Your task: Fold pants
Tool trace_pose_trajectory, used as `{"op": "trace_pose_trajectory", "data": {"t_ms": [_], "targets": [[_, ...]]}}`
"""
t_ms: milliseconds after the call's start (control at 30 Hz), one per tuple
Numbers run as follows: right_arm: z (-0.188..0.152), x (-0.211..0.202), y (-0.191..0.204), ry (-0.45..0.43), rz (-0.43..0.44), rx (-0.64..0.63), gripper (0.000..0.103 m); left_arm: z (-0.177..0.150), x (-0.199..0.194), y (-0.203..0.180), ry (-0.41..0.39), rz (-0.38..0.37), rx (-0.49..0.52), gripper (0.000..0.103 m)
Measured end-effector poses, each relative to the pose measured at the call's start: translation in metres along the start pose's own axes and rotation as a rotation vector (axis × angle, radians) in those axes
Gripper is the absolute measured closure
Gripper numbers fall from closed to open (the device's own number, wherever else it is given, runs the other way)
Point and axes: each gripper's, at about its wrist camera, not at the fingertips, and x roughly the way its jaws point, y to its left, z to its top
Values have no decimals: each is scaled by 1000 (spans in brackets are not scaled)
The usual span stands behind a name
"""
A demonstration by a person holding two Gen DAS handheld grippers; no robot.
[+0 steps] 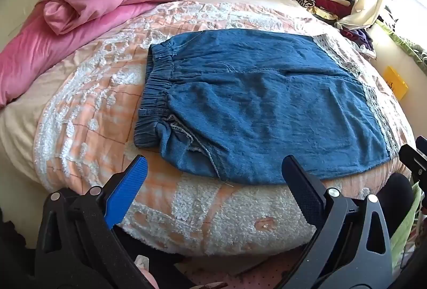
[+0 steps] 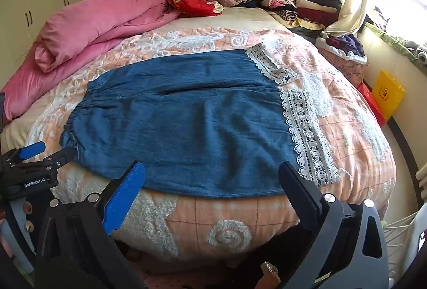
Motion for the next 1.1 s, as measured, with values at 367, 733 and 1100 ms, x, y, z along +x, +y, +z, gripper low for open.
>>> {"op": "trace_pose_trajectory", "data": {"t_ms": [367,733,1100], "targets": [[-5,5,9,4,19,7,4,1,-4,-5,-5,7,13,8],[-5,1,3,7,21,8,4,0,-3,-7,-5,6,21,8],[-4,-1,3,8,27,6,4,0,-5,-8,-7,7,24,8]]}}
